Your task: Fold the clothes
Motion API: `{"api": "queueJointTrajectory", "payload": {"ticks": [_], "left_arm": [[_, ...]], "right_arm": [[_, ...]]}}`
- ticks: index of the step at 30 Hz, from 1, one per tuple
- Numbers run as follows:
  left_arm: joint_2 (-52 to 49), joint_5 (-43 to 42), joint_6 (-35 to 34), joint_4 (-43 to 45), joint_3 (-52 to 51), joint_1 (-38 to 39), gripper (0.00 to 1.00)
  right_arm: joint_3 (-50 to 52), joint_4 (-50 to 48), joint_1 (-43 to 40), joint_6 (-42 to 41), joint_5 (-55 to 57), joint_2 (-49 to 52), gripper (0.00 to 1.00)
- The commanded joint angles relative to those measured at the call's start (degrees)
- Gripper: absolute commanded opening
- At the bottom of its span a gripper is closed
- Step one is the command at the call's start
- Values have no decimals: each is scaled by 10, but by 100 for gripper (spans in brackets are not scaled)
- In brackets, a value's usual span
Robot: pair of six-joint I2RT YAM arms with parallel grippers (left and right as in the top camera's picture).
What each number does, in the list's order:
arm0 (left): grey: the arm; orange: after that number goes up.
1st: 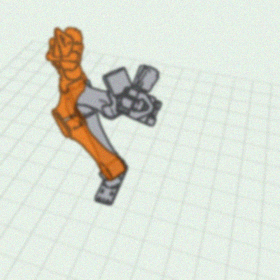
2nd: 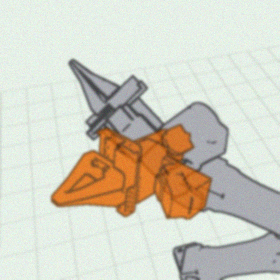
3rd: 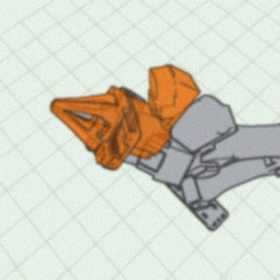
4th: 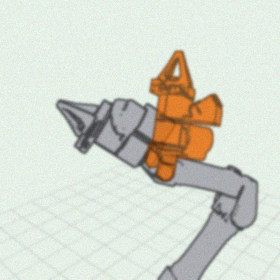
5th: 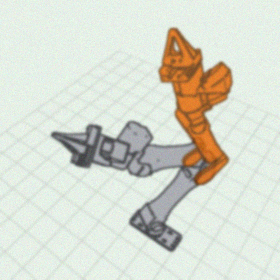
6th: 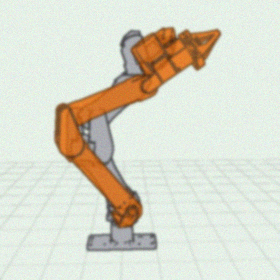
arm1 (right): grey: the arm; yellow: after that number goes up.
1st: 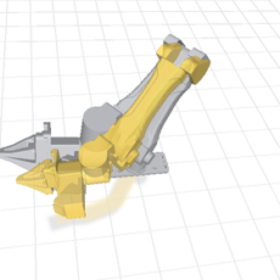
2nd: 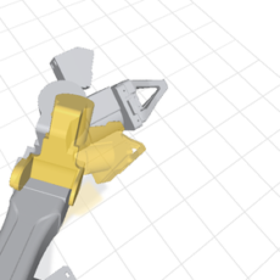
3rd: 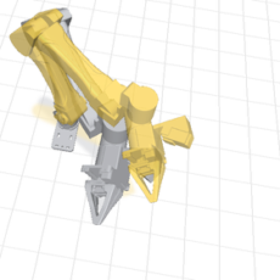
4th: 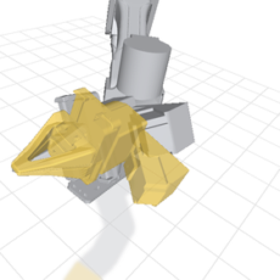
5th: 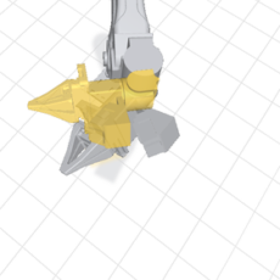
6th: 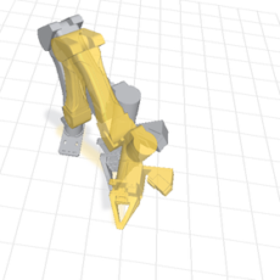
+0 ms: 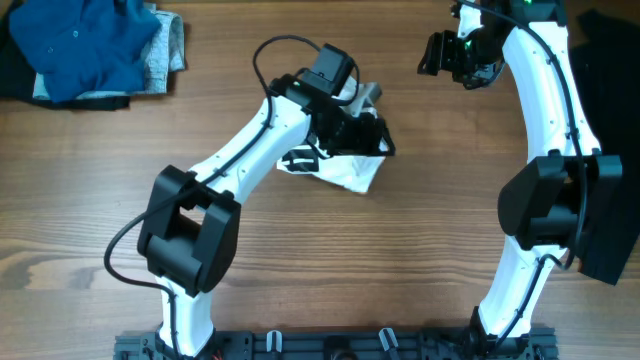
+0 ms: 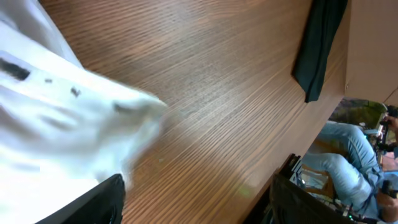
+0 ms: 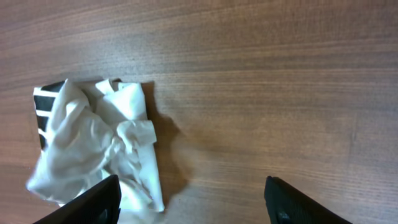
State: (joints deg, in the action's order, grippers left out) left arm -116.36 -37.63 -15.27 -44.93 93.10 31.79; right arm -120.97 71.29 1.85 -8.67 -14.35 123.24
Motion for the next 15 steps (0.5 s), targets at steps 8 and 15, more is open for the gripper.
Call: {"api": "queueJointTrajectory", "payload": {"ticks": [8,15], "left_arm": [[143,100,-39,-55,4,-126,77],[134,170,-153,-120,0,-261,82]], "right_arm": [[-5,-44,2,21,-129,-7,73],[-5,-45,85,72,-64,-7,68]]}}
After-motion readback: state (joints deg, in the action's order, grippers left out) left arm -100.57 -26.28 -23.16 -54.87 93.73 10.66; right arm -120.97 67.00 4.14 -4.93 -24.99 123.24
